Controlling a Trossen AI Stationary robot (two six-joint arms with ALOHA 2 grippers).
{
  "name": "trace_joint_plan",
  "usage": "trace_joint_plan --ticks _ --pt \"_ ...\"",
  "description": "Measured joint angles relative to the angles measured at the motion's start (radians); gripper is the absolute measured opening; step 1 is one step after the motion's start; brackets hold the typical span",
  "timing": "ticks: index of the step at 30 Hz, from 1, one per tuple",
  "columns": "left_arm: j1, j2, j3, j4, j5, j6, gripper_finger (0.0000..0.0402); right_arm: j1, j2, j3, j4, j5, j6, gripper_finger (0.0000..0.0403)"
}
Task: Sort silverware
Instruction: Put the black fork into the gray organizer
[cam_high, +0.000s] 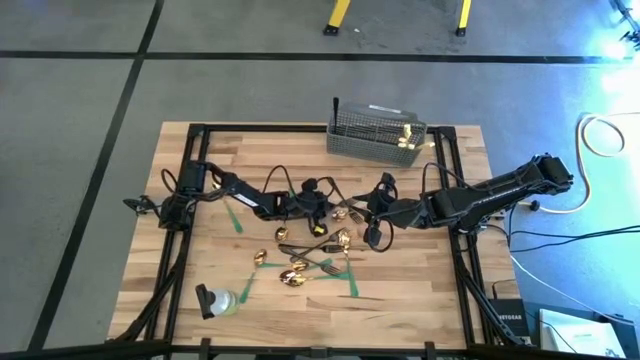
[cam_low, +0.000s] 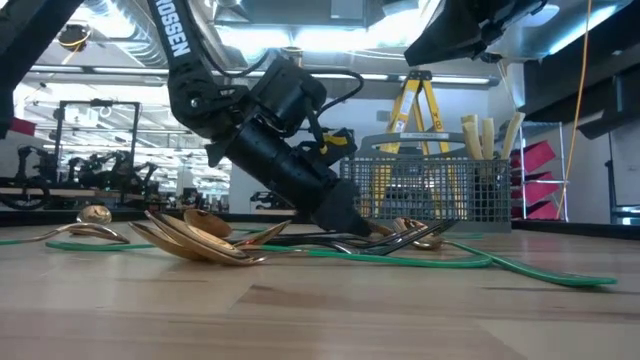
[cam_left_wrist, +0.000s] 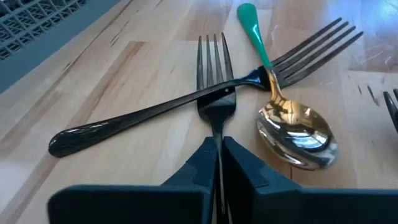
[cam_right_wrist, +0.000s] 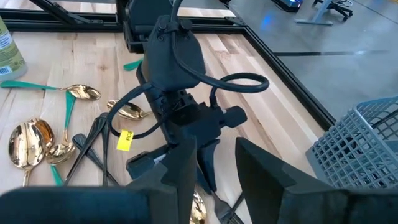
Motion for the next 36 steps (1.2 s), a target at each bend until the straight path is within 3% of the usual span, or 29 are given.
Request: trace_joint_plan --ticks 5,16,26,36 --pt "-0.015 -0.056 -0.001 -0.096 -0.032 0.042 0.0002 0.0 0.0 0.0 -0.003 -0.001 0.003 0.0095" --pt "-0.015 -0.29 -0.01 -0.508 -0.124 0.167 0.0 0.0 0.018 0.0 -0.003 -0.022 0.004 0.0095" --pt "-0.041 -0.469 -0.006 -0.659 -0.13 0.235 0.0 -0.001 0.102 0.0 0.005 -0.023 -0.003 0.0095" --pt "-0.039 -0.489 -0.004 -0.731 -0.143 0.395 0.0 -0.056 0.154 0.0 0.031 -0.016 -0.004 0.0095"
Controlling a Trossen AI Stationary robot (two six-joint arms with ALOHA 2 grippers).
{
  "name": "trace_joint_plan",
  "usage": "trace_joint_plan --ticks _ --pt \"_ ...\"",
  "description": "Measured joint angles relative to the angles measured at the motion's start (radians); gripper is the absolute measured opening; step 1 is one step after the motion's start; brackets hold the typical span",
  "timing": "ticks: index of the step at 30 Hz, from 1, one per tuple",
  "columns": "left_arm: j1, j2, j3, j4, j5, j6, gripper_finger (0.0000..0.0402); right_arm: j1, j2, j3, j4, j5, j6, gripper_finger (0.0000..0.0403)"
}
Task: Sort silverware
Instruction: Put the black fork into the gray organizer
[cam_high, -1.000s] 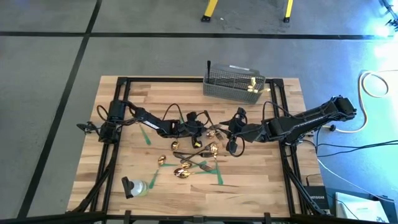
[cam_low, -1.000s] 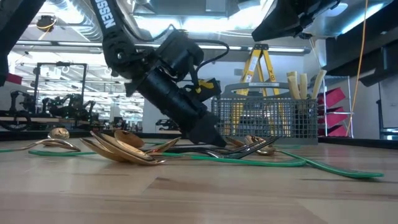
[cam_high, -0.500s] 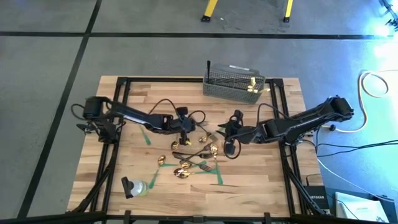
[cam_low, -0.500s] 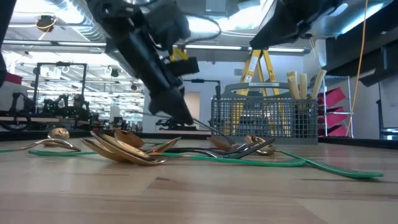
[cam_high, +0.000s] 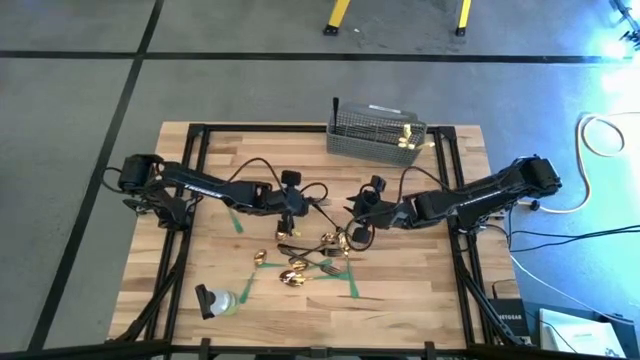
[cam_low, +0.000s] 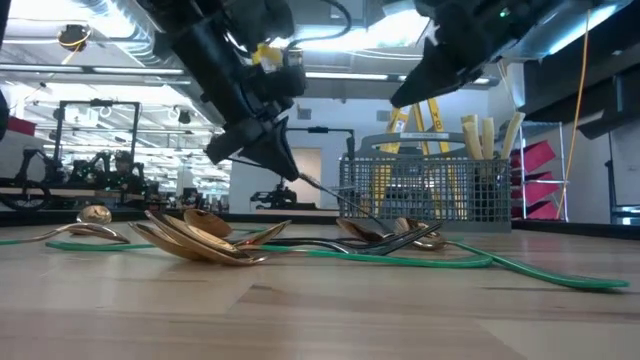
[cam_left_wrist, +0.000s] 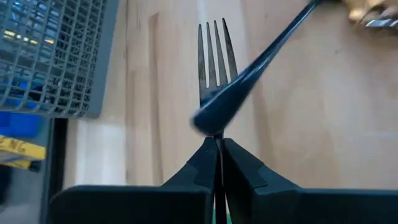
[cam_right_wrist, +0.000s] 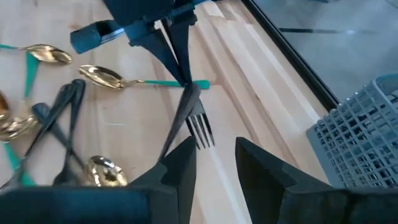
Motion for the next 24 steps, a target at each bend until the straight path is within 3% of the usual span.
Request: trace_joint_plan --ticks 14,19,24 --pt "0.004 0.0 0.002 -0.001 -0.278 0.322 0.0 -0.044 0.048 0.0 0.09 -0.048 -0.057 0.0095" --pt "-0.046 0.001 0.002 0.002 -0.283 0.388 0.0 -0.104 0.087 0.0 0.094 -0.062 -0.06 0.0095" --pt "-0.108 0.001 0.002 -0.002 -0.265 0.479 0.0 -0.193 0.179 0.0 0.12 -0.193 -0.041 0.0095"
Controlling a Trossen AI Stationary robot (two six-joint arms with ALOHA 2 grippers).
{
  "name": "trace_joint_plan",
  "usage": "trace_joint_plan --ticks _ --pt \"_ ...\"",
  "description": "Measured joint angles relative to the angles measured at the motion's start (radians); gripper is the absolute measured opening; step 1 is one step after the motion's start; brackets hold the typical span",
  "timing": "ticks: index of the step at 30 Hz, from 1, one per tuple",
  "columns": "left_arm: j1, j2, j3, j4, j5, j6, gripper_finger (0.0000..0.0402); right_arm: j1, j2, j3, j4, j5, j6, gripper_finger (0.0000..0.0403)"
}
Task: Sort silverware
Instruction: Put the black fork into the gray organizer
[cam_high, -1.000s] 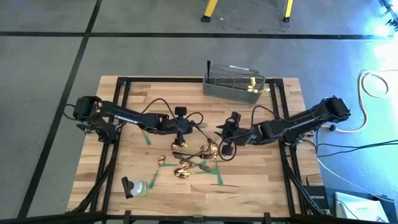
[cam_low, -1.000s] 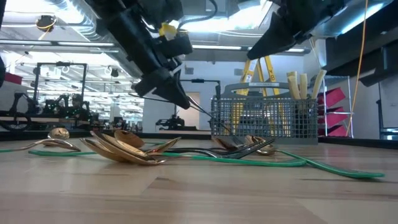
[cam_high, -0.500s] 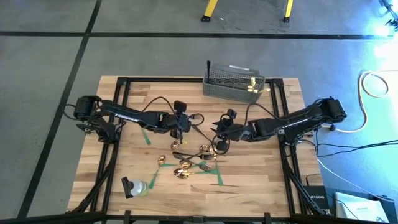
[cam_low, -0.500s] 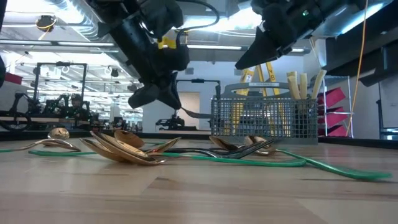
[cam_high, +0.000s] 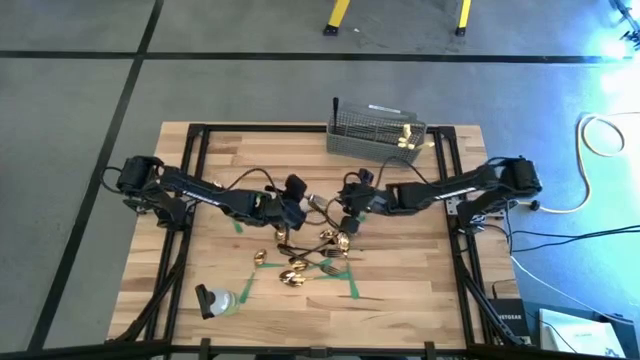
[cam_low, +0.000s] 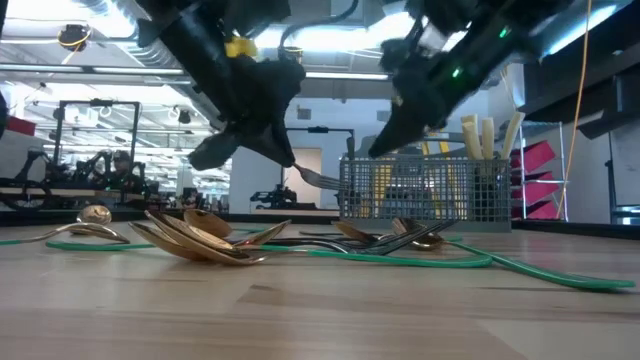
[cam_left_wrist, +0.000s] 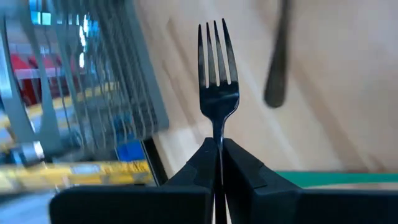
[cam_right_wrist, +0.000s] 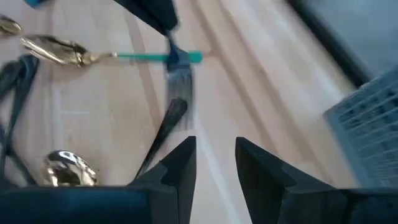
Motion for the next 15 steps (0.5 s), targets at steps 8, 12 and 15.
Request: trace_joint_plan --ticks 8,12,15 --pt "-0.108 0.0 0.0 -0.008 0.018 0.253 0.0 -0.049 0.101 0.0 0.175 -0.157 0.002 0.0095" --pt "-0.144 0.0 0.0 -0.009 0.016 0.283 0.0 -0.047 0.111 0.0 0.244 -0.242 0.013 0.0095" --pt "-0.176 0.0 0.0 -0.009 0.007 0.36 0.0 -0.046 0.111 0.0 0.267 -0.268 0.047 0.0095"
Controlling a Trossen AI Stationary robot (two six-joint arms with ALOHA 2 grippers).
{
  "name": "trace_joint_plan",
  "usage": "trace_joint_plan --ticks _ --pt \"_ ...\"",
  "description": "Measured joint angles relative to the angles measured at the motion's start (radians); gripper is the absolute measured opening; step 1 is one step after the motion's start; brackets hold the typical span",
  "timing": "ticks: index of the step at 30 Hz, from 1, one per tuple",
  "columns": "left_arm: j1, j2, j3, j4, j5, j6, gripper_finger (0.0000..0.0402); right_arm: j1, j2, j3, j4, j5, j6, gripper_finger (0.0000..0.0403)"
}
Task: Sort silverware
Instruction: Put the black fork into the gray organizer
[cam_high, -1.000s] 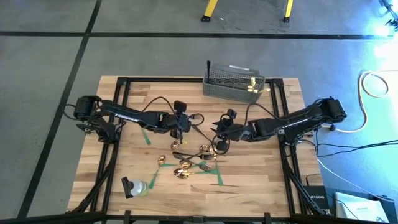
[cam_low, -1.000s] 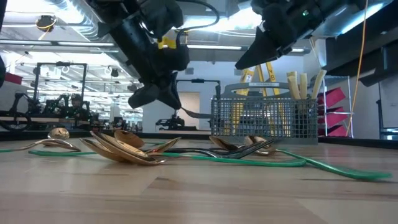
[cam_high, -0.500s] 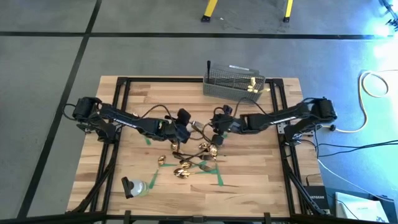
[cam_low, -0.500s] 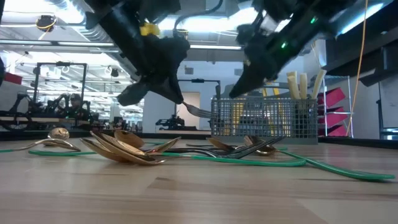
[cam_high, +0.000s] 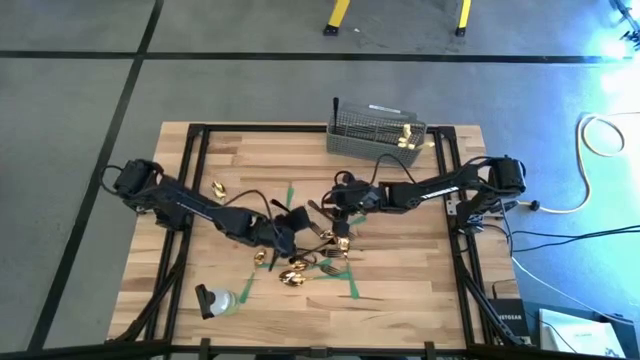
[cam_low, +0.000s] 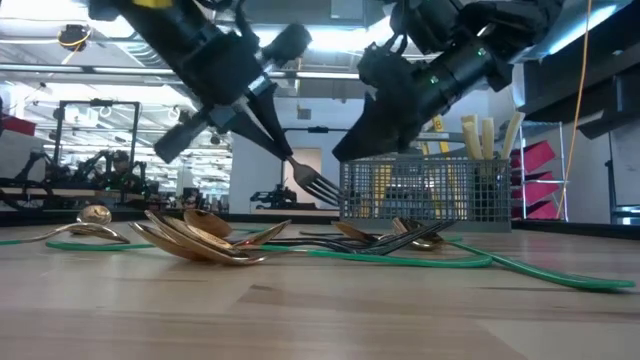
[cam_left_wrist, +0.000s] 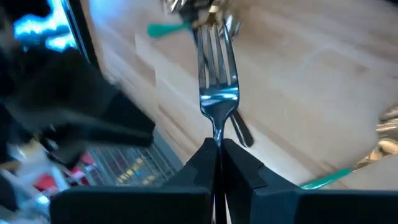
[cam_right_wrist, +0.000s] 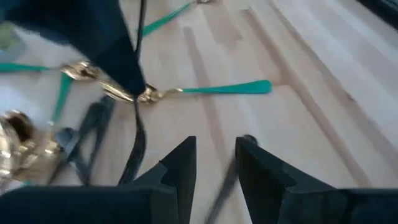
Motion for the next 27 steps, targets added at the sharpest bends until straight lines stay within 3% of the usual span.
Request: trace_joint_plan --ticks 6,16,27 --pt "-0.034 0.0 0.0 0.002 -0.083 0.156 0.0 -0.013 0.0 0.0 0.046 -0.054 0.112 0.0095" --pt "-0.039 0.0 0.0 0.014 -0.084 0.19 0.0 -0.013 0.0 0.0 0.248 -0.07 0.098 0.0095" --pt "-0.039 0.0 0.0 0.117 -0.067 0.432 0.0 -0.02 0.0 0.0 0.314 -0.107 0.079 0.0095"
